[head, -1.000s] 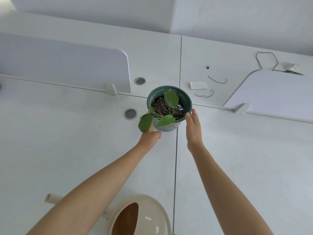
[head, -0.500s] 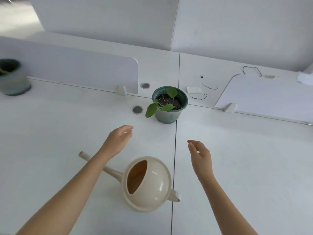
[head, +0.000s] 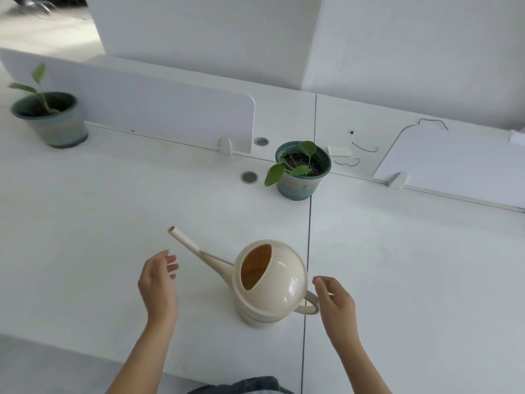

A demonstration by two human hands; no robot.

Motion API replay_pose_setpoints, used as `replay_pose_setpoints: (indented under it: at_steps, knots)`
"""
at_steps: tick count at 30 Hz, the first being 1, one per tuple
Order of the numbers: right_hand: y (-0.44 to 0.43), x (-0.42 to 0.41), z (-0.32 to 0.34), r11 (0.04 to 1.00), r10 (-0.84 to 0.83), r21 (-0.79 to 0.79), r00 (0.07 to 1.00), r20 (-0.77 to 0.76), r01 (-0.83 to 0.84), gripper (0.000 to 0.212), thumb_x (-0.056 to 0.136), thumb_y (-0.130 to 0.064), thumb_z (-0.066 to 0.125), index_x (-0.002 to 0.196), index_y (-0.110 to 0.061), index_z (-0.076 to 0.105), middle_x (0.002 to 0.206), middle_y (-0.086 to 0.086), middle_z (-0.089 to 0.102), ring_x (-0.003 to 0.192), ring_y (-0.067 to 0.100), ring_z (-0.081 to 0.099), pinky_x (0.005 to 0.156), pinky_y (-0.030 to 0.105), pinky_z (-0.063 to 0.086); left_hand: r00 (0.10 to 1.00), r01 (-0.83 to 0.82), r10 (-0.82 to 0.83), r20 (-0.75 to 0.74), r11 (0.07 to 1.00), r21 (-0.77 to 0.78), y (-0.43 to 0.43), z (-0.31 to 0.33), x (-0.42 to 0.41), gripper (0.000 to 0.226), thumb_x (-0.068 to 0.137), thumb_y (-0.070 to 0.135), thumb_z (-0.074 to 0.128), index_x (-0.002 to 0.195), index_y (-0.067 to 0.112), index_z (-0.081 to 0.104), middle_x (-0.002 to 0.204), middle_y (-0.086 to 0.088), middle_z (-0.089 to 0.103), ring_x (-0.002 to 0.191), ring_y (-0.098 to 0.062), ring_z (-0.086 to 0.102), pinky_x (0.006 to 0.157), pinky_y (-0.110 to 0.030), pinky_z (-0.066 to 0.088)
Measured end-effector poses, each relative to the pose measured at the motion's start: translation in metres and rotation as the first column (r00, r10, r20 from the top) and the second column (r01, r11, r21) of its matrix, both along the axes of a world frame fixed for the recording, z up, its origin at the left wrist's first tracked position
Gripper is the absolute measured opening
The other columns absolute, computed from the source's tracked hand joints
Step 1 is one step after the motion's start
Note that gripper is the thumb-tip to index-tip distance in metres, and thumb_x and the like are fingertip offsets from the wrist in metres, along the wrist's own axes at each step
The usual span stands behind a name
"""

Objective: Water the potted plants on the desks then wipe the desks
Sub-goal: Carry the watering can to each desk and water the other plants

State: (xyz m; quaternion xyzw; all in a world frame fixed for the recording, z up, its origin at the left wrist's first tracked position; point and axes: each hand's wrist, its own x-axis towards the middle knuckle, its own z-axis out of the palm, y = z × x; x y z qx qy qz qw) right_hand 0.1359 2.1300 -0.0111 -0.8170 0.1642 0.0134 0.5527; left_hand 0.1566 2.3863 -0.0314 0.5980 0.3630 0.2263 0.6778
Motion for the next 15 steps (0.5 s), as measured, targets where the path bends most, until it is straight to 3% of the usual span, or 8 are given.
replay_pose_setpoints:
  at_steps: [5,10,15]
  knots:
    - [0.011,-0.009,-0.009,0.998,0.019,-0.058,1.000,-0.020,-0.020,0.011,0.092,-0.020,0.049,0.085,-0.018,0.056,0.081,-0.009,0.062,0.080,0.006,0.056,0.067,0.017,0.040,0.993,0.109,-0.113,-0.030,0.988,-0.105,-0.006,-0.005,0.012,0.032,0.095,0.012,0.034,0.121,0.006,0.051,0.107,-0.011,0.057,0.093,-0.025,0.055,0.068,-0.027,0.044]
    - [0.016,-0.013,-0.014,0.997,-0.006,-0.080,0.995,-0.096,-0.002,0.028,0.093,-0.027,0.046,0.081,-0.005,0.058,0.072,0.005,0.057,0.065,0.017,0.047,0.060,0.028,0.036,0.969,0.245,-0.247,0.010,0.953,-0.178,-0.011,-0.003,0.020,0.034,0.096,0.019,0.035,0.127,0.008,0.046,0.115,-0.008,0.056,0.101,-0.021,0.054,0.083,-0.034,0.043]
    - [0.023,-0.013,-0.014,0.998,-0.063,-0.028,0.992,-0.109,0.061,0.030,0.094,-0.026,0.044,0.072,-0.006,0.052,0.072,0.005,0.049,0.066,0.017,0.042,0.059,0.028,0.032,0.937,0.346,-0.330,0.111,0.915,-0.205,-0.017,-0.004,0.021,0.025,0.097,0.015,0.034,0.121,0.018,0.041,0.102,-0.004,0.060,0.097,-0.022,0.055,0.088,-0.035,0.042]
